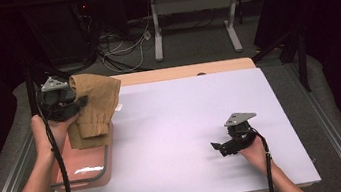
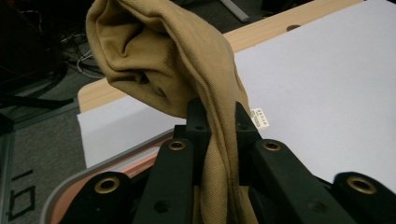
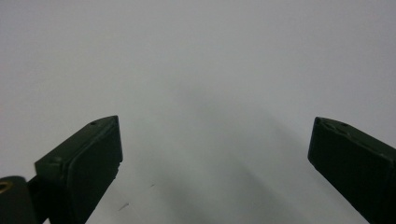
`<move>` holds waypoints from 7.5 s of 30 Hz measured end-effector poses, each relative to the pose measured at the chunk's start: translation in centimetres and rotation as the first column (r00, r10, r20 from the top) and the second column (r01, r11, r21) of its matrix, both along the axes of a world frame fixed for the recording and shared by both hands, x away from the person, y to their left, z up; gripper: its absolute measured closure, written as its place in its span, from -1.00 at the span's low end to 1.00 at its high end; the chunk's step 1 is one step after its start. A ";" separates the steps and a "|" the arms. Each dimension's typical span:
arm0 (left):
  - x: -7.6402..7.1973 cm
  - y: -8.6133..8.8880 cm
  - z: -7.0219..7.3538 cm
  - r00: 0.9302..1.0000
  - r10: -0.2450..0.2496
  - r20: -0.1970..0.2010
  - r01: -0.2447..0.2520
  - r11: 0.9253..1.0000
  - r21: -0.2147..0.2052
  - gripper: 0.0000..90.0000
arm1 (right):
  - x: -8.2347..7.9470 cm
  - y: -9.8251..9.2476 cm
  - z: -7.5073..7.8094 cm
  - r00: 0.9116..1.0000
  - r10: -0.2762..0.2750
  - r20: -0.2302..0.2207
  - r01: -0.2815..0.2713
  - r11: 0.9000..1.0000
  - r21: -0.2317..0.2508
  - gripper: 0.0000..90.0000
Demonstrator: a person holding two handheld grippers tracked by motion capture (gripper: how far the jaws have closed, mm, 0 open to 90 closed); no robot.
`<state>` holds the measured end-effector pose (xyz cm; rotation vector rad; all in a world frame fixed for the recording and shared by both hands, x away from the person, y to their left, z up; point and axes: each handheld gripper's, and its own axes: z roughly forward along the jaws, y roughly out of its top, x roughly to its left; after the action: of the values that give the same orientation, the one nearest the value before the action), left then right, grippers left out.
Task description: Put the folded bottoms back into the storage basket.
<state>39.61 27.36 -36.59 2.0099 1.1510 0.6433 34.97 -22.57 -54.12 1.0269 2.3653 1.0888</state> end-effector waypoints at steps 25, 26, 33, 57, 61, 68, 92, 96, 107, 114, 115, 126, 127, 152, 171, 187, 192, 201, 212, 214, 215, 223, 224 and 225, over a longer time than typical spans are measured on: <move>-1.4 3.7 -2.3 0.997 0.071 -0.036 -0.070 0.997 0.016 0.83 | 0.0 0.2 -0.1 1.000 0.009 -0.001 -0.009 1.000 -0.001 -0.94; -1.5 3.8 -2.4 0.997 0.072 -0.041 -0.071 0.997 0.017 0.83 | 0.0 0.2 -0.1 1.000 0.009 0.000 -0.009 1.000 -0.001 -0.94; -2.0 4.2 -3.2 0.996 0.075 -0.057 -0.075 0.997 0.010 0.83 | 0.0 0.2 -0.1 1.000 0.010 0.000 -0.010 1.000 -0.001 -0.94; -4.3 5.5 -5.6 0.990 0.071 -0.122 -0.075 0.997 -0.027 0.83 | 0.0 0.4 -0.3 1.000 0.018 -0.013 -0.018 1.000 -0.010 -0.94; -3.9 5.6 -6.7 0.985 0.072 -0.155 -0.077 0.997 -0.028 0.83 | 0.0 0.4 -0.3 1.000 0.016 -0.008 -0.016 1.000 -0.011 -0.94; -2.7 6.1 -8.5 0.972 0.090 -0.215 -0.097 0.995 -0.021 0.82 | 0.0 0.3 -0.3 1.000 0.010 -0.012 -0.011 1.000 -0.009 -0.94; -0.1 7.3 -12.5 0.924 0.195 -0.329 -0.161 0.979 0.126 0.66 | 0.1 0.4 -0.4 1.000 0.019 -0.007 -0.019 1.000 -0.009 -0.94; 0.0 7.5 -12.3 0.919 0.227 -0.321 -0.191 0.971 0.140 0.15 | 0.1 0.3 -0.3 1.000 0.014 -0.012 -0.014 1.000 -0.008 -0.94; -1.0 7.6 -9.4 0.952 0.204 -0.226 -0.193 0.979 0.069 -0.41 | 0.1 0.3 -0.2 1.000 0.015 -0.008 -0.015 1.000 -0.014 -0.94; -1.3 6.0 -8.6 0.970 0.138 -0.200 -0.131 0.990 0.051 -0.66 | 0.0 0.3 -0.1 1.000 0.016 -0.004 -0.016 1.000 -0.006 -0.94; -1.3 6.0 -8.6 0.970 0.138 -0.200 -0.131 0.990 0.051 -0.69 | -0.1 0.4 0.0 1.000 0.016 -0.012 -0.016 1.000 -0.007 -0.94; -2.0 2.7 -7.8 0.985 0.034 -0.167 -0.027 0.999 0.043 -0.86 | -0.2 0.7 0.1 0.999 0.037 -0.010 -0.037 0.999 -0.011 -0.95; -2.0 2.4 -7.9 0.986 0.028 -0.165 -0.021 0.999 0.039 -0.87 | -0.3 0.7 0.1 0.999 0.041 -0.015 -0.041 0.999 -0.017 -0.95; -3.5 -3.5 -7.8 0.980 -0.143 -0.138 0.147 0.989 0.025 -1.00 | -1.7 0.3 0.3 0.999 0.044 -0.029 -0.044 0.999 -0.007 -0.96; -4.9 -6.9 -9.5 0.959 -0.240 -0.150 0.247 0.969 0.026 -1.00 | -2.9 0.1 0.4 0.999 0.050 -0.017 -0.050 0.999 -0.008 -0.96; -5.5 -9.0 -11.4 0.943 -0.283 -0.173 0.293 0.955 0.037 -1.00 | -4.0 -0.3 0.3 0.998 0.059 -0.027 -0.059 0.998 -0.010 -0.97; -6.1 -9.7 -11.6 0.941 -0.295 -0.162 0.308 0.949 0.059 -1.00 | -4.4 -0.2 0.1 0.998 0.053 -0.027 -0.054 0.999 -0.009 -0.98; -7.1 -11.2 -12.3 0.928 -0.325 -0.183 0.342 0.937 0.070 -1.00 | -5.1 -0.5 0.0 0.998 0.052 -0.036 -0.052 0.999 -0.011 -0.98; -8.6 -12.6 -14.0 0.909 -0.364 -0.202 0.384 0.921 0.068 -1.00 | -5.6 -0.6 0.1 0.998 0.060 -0.030 -0.061 0.998 -0.008 -0.98; -9.0 -12.9 -14.4 0.903 -0.375 -0.208 0.395 0.916 0.064 -1.00 | -5.6 -0.5 0.1 0.997 0.067 -0.028 -0.068 0.997 -0.020 -0.98; -9.1 -12.9 -14.5 0.902 -0.379 -0.208 0.399 0.915 0.063 -1.00 | -5.8 -0.5 0.1 0.997 0.065 -0.042 -0.066 0.998 -0.022 -0.98; -9.7 -12.8 -15.2 0.901 -0.383 -0.204 0.401 0.914 0.057 -1.00 | -6.5 -0.6 -0.2 0.997 0.070 -0.030 -0.070 0.997 -0.019 -0.98; -9.8 -12.8 -15.3 0.902 -0.382 -0.201 0.400 0.915 0.055 -1.00 | -6.6 -0.6 -0.2 0.997 0.074 -0.032 -0.075 0.997 -0.022 -0.98; -10.0 -12.7 -15.4 0.902 -0.382 -0.202 0.399 0.915 0.051 -1.00 | -6.7 -0.6 -0.2 0.997 0.070 -0.033 -0.070 0.997 -0.023 -0.98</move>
<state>29.66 14.71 -51.96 2.3326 0.7906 0.3082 28.24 -23.21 -54.30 0.9671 2.4512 1.0730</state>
